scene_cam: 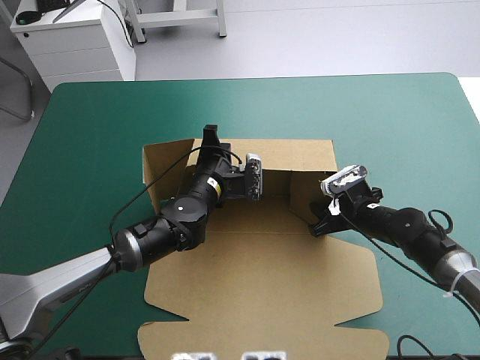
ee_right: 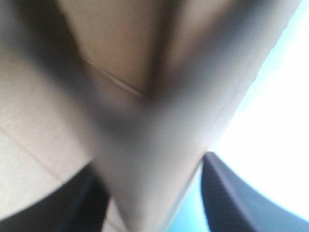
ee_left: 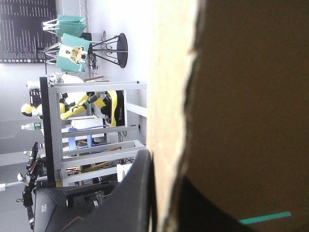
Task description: Fold the box
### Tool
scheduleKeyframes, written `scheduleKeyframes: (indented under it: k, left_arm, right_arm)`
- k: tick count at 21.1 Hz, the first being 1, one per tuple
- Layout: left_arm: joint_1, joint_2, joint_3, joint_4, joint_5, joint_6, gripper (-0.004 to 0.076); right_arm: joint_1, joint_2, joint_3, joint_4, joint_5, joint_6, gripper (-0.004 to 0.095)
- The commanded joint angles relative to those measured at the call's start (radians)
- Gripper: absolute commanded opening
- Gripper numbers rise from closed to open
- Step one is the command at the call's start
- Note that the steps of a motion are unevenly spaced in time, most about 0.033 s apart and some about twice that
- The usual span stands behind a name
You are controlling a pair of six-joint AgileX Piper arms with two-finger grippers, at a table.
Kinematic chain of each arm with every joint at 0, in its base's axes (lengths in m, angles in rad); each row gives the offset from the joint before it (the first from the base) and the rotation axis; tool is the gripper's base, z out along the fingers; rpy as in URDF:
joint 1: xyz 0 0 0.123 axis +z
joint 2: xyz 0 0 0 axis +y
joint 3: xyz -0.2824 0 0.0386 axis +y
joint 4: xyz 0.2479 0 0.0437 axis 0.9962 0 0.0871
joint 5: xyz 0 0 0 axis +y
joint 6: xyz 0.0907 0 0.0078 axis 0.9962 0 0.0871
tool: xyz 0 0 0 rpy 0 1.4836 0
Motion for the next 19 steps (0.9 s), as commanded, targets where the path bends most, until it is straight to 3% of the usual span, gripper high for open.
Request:
scheduleKeyframes:
  k: [1, 2, 4, 10, 12, 15, 16, 18, 19]
  left_arm:
    - [-0.002, -0.034, -0.028, 0.012, -0.003, -0.038, -0.0008]
    - [-0.002, -0.034, -0.028, 0.012, -0.005, -0.038, -0.0008]
    - [-0.002, -0.034, -0.028, 0.012, -0.003, -0.038, -0.0008]
    - [-0.002, -0.034, -0.028, 0.016, 0.003, -0.031, -0.0002]
    - [-0.002, -0.037, -0.028, 0.016, 0.003, -0.027, 0.0043]
    - [-0.018, -0.04, -0.028, 0.016, 0.048, -0.027, 0.0177]
    - [-0.039, -0.046, -0.028, 0.012, 0.088, -0.027, 0.03]
    - [-0.087, -0.058, -0.028, 0.016, 0.149, -0.027, 0.0459]
    - [-0.109, -0.067, -0.028, 0.019, 0.174, -0.027, 0.0498]
  right_arm:
    - [0.006, -0.014, -0.022, 0.024, -0.004, 0.002, 0.0245]
    - [0.006, -0.014, -0.022, 0.024, 0.001, -0.001, 0.0114]
    - [0.006, -0.014, -0.022, 0.024, 0.008, -0.011, -0.0016]
    - [0.006, -0.014, -0.022, 0.024, 0.009, 0.002, -0.0018]
    - [0.006, -0.014, -0.022, 0.049, 0.007, 0.004, -0.0018]
    - [0.006, -0.014, -0.022, 0.051, 0.0, 0.004, -0.0018]
    - [0.006, -0.014, -0.022, 0.051, -0.002, 0.004, -0.0018]
    - [0.006, -0.014, -0.022, 0.051, -0.009, 0.006, -0.0018]
    - [0.006, -0.014, -0.022, 0.053, -0.014, 0.009, -0.0018]
